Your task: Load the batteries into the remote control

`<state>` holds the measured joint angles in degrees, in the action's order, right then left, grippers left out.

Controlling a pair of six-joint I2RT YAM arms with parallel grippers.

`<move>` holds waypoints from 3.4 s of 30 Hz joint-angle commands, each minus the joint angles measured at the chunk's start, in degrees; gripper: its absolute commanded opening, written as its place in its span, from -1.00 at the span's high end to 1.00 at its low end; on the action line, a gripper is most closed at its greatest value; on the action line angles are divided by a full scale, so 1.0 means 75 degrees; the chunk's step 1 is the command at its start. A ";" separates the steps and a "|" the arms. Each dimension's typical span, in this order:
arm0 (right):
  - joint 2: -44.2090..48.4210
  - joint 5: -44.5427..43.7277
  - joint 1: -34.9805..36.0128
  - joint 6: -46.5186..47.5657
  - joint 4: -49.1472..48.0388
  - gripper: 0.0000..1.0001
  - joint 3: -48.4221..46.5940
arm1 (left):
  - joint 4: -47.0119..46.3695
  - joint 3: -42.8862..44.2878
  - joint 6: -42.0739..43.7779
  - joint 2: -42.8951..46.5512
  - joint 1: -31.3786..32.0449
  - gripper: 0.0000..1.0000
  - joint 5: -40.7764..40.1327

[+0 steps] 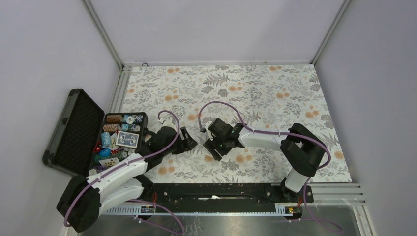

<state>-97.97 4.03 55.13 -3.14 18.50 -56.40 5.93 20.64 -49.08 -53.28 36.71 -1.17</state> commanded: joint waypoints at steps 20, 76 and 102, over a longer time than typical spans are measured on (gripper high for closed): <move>0.1128 0.0630 -0.0040 -0.1555 -0.0112 0.63 0.0629 | -0.0700 0.0472 0.0149 -0.0127 0.0001 -0.40 0.0751; 0.5145 0.5479 -0.2361 -0.7508 -0.7496 0.96 0.4052 | -1.1303 -0.0432 -0.3148 -0.2458 -0.0371 -0.75 0.5887; 0.4923 0.5739 -0.2359 -0.8080 -0.8338 0.99 0.4191 | -1.1572 -0.0328 -0.3322 -0.2692 -0.0421 -0.76 0.6028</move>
<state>-59.51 44.36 37.69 -60.93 -36.53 -25.30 -75.59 16.36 -73.67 -73.25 33.82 42.35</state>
